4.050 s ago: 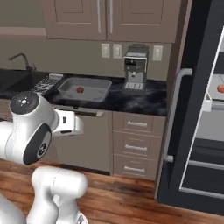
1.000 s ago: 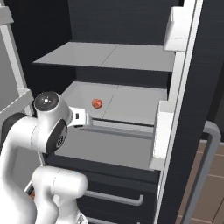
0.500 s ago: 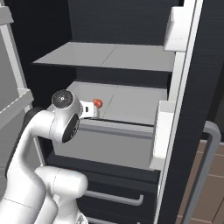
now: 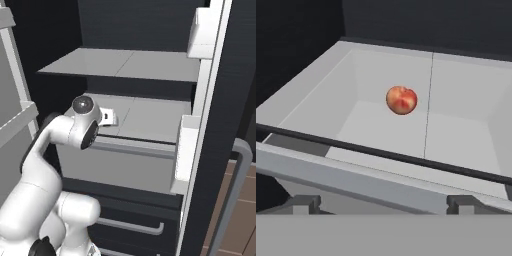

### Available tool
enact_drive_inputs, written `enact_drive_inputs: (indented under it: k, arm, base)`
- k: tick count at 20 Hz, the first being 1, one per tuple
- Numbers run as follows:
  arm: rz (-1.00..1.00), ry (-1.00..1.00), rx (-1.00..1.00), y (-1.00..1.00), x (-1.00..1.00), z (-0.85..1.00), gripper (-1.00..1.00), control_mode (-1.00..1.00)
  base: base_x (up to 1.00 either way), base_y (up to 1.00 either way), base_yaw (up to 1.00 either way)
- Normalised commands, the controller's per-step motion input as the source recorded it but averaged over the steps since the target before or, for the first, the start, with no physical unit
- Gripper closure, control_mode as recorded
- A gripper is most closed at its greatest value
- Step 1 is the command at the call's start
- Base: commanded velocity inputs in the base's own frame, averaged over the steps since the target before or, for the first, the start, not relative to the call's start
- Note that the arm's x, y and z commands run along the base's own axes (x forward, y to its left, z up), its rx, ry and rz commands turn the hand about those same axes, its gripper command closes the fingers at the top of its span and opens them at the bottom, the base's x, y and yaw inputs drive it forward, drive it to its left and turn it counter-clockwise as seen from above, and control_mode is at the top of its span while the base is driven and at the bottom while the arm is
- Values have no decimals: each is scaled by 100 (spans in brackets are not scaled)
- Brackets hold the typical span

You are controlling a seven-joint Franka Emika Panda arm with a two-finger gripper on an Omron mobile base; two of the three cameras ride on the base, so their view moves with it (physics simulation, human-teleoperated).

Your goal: Pick the apple and peach from the fridge and place them inside the tupperware on the counter.

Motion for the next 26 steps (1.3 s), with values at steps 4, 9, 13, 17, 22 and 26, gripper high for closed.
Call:
enact_drive_inputs:
  k: [4, 9, 13, 17, 22, 26]
  arm:
    - [0, 1, 0, 2, 69, -6, -100, -100]
    - [0, 0, 1, 1, 68, -15, -100, -100]
    - [0, 0, 0, 2, 59, -30, -100, -100]
    - [0, 0, 0, 8, 56, -31, -100, -100]
    - [0, 0, 0, 7, 53, -27, -100, -100]
    - [0, 1, 0, 1, 53, -26, -100, -100]
  base:
    - [0, 0, 0]
    - [0, 0, 0]
    - [0, 0, 0]
    - [0, 0, 0]
    - [0, 0, 0]
    - [0, 0, 0]
